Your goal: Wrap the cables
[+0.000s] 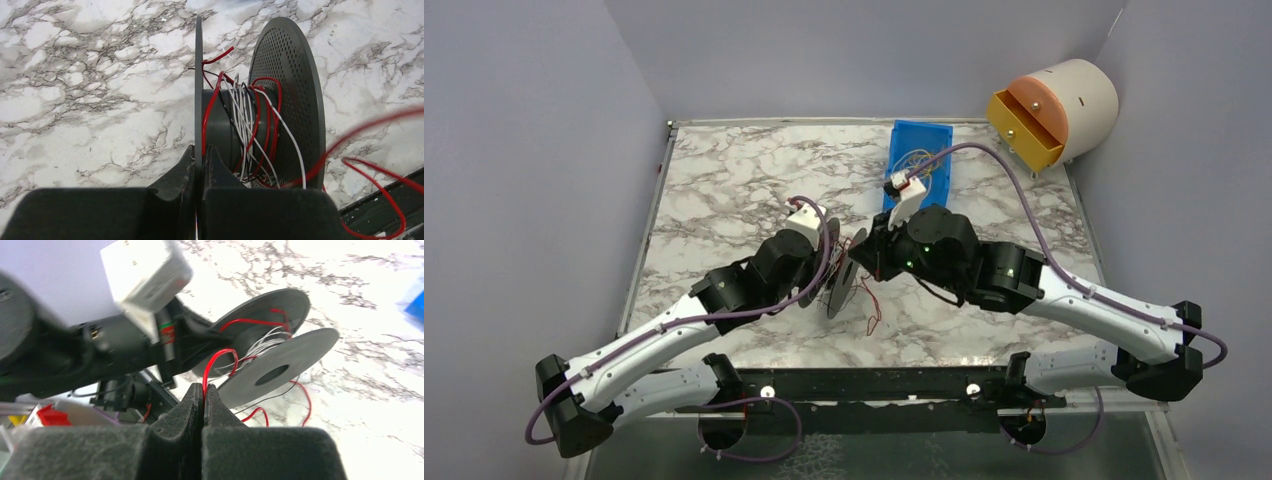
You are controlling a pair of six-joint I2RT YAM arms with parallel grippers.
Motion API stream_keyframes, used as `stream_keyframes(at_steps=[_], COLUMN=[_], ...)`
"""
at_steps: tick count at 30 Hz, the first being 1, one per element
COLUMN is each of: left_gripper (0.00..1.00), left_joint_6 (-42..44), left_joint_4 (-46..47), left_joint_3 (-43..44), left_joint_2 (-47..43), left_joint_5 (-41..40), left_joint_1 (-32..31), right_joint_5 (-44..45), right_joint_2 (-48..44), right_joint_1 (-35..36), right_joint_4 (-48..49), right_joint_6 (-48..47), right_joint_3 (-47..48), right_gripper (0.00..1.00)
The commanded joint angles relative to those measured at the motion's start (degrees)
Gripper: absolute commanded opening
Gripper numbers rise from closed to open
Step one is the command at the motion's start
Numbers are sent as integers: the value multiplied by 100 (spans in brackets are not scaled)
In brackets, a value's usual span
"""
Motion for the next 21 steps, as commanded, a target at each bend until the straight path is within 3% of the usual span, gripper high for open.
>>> stream_keyframes(at_steps=[1,12,21], left_gripper=[0,0,0], left_joint_6=[311,615,716], left_joint_4=[266,46,-354], left_joint_3=[6,73,499], left_joint_2=[-342,-711,-958], left_joint_5=[404,862,1182], left_joint_1=[-22,-29,-24], right_joint_5=[-417,-896,-661], right_joint_2=[-52,-40,0], right_joint_1=[-507,-1626,-2234], right_joint_4=[100,221,492], right_joint_6=[-207,-365,-415], right_joint_3=[-127,-700,-1315], right_gripper=[1,1,2])
